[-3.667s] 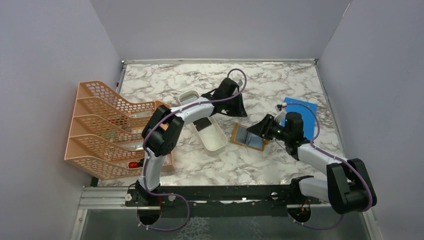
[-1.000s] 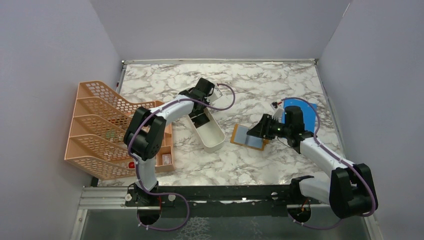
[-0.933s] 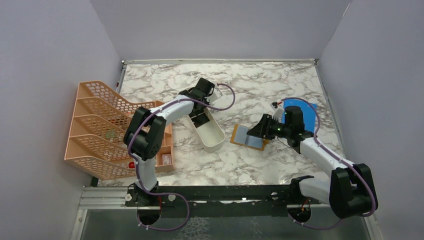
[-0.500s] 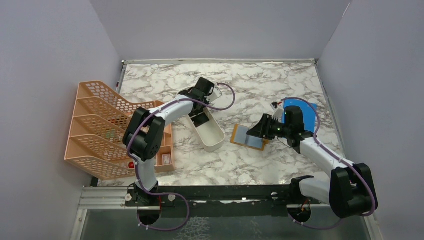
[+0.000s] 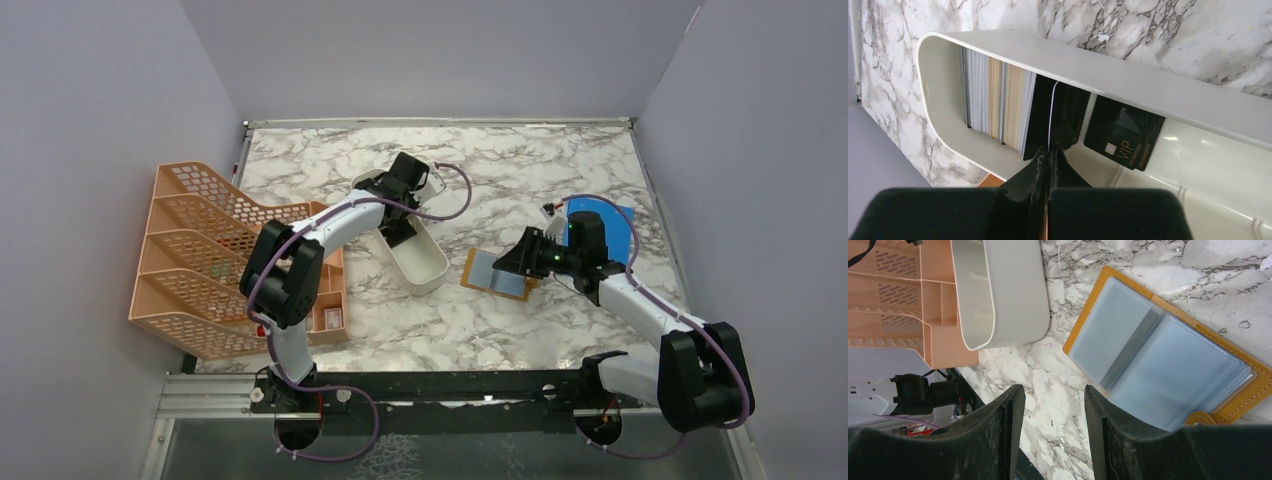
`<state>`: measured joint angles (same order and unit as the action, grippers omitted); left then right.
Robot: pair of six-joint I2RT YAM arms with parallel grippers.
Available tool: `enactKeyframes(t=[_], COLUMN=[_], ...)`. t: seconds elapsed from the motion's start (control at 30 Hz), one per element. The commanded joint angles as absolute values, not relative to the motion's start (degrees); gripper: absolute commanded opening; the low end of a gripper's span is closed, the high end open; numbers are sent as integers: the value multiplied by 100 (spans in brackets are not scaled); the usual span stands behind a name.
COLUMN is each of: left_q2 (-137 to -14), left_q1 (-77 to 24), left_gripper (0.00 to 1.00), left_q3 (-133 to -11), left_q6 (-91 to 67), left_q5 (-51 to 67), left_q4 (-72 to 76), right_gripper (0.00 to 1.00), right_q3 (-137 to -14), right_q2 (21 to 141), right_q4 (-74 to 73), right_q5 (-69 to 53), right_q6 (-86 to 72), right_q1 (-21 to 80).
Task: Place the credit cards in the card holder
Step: Pick up the credit card from the storage box, then insert the credit card into the card holder.
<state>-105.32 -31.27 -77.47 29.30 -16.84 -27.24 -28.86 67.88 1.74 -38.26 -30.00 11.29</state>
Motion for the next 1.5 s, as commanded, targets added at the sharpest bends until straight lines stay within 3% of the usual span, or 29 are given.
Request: enactKeyframes(t=[0.0, 0.4, 0.57, 0.7, 0.93, 1.1, 1.47], left_q2=[-10170, -9100, -8964, -8836, -9058, -9674, -10809], left_q1=[-3120, -3115, -3118, -3185, -3639, -4071, -4349], left_gripper=[0, 0, 0, 0, 0, 0, 0], left_q3=[-7980, -8091, -7887, -7059, -6020, -5957, -6803], left_q6=[2655, 570, -1331, -2595, -3930, -4372, -3721], left_q5=[-1394, 405, 2063, 2865, 2931, 3203, 2683], left_q4=[-2965, -3037, -2239, -919, 663, 1463, 646], right_gripper=[53, 52, 52, 52, 52, 48, 44], right_q3=[-2958, -2899, -3027, -3094, -2962, -2984, -2903], right_q2=[6812, 6623, 6343, 6178, 6266, 6565, 7007], right_q4=[380, -159, -863, -1283, -1459, -1488, -1200], right_q5=[-3942, -3669, -2848, -2004, -1157, -814, -581], right_q6=[-3062, -3244, -3485, -3446, -3542, -3482, -3450], right_q1=[1151, 1150, 1149, 1147, 1143, 1143, 1143])
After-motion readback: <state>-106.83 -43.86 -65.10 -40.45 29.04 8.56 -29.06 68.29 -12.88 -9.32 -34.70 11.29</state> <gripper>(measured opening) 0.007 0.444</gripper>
